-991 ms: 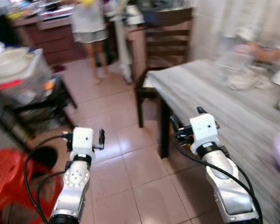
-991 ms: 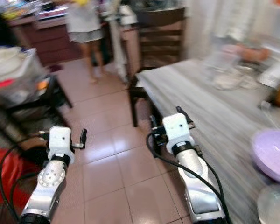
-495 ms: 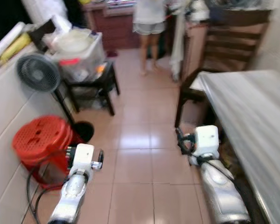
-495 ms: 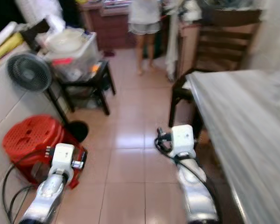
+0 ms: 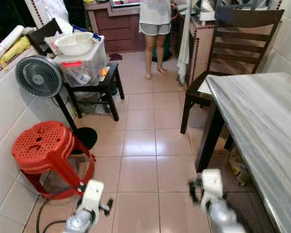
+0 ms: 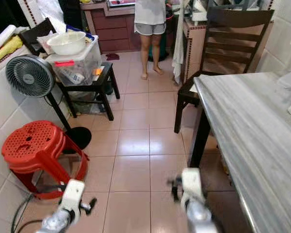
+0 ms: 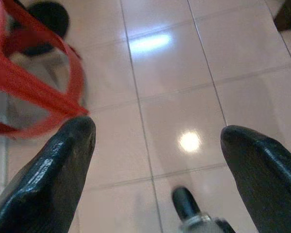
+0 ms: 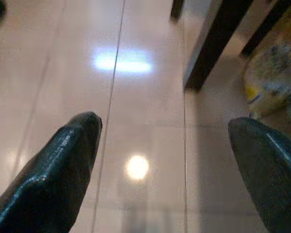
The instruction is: Setting the table
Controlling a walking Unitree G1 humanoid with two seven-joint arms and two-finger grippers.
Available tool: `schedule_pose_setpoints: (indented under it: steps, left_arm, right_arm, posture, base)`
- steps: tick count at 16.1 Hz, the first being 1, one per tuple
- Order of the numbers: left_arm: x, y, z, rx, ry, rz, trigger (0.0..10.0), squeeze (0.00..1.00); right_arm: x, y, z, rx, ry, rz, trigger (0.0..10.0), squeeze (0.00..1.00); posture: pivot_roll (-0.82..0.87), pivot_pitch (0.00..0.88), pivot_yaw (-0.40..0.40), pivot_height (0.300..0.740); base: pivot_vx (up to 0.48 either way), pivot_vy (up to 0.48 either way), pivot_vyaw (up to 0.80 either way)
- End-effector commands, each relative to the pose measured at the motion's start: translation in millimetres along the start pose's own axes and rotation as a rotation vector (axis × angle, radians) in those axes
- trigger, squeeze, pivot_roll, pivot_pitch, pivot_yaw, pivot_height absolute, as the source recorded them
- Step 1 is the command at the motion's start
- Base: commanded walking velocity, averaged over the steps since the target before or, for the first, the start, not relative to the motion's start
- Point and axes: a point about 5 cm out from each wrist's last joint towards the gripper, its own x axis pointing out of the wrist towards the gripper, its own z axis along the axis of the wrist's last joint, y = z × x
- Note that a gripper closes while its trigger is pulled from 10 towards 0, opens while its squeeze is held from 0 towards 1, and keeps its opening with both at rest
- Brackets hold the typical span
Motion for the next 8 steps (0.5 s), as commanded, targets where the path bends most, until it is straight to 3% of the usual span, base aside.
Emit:
schedule_pose_setpoints:
  steps: [1,3,4,5,8]
  left_arm:
    - [-0.6,4.2,-3.8,0.012,0.031,0.005,10.0,0.0]
    - [-3.3,9.3,-14.4,0.033,0.093,0.036,10.0,0.0]
    - [-4.4,10.4,-18.1,0.045,0.113,0.042,10.0,0.0]
    - [-6.2,11.7,-23.2,0.078,0.138,0.042,10.0,0.0]
    - [-8.9,12.3,-30.6,0.079,0.162,0.058,10.0,0.0]
  right_arm:
    - [1.4,1.3,-3.7,-0.008,0.033,-0.005,10.0,0.0]
    - [0.1,1.9,-18.6,0.04,0.133,0.033,10.0,0.0]
    - [-0.3,0.7,-21.5,0.014,0.148,0.024,10.0,0.0]
    - [-2.4,-2.3,-29.2,-0.082,0.178,0.024,10.0,0.0]
    - [-5.8,-9.8,-40.4,-0.172,0.238,0.07,10.0,0.0]
  posture:
    - [-0.23,0.0,0.059,0.74]
    - [-0.22,0.0,0.042,0.74]
    - [-0.21,0.0,0.031,0.74]
    - [-0.19,0.0,0.017,0.74]
    - [-0.15,0.0,-0.031,0.74]
  base:
    - [0.0,0.0,0.0]
    - [0.0,0.0,0.0]
    - [0.0,0.0,0.0]
    - [0.0,0.0,0.0]
    - [0.0,0.0,0.0]
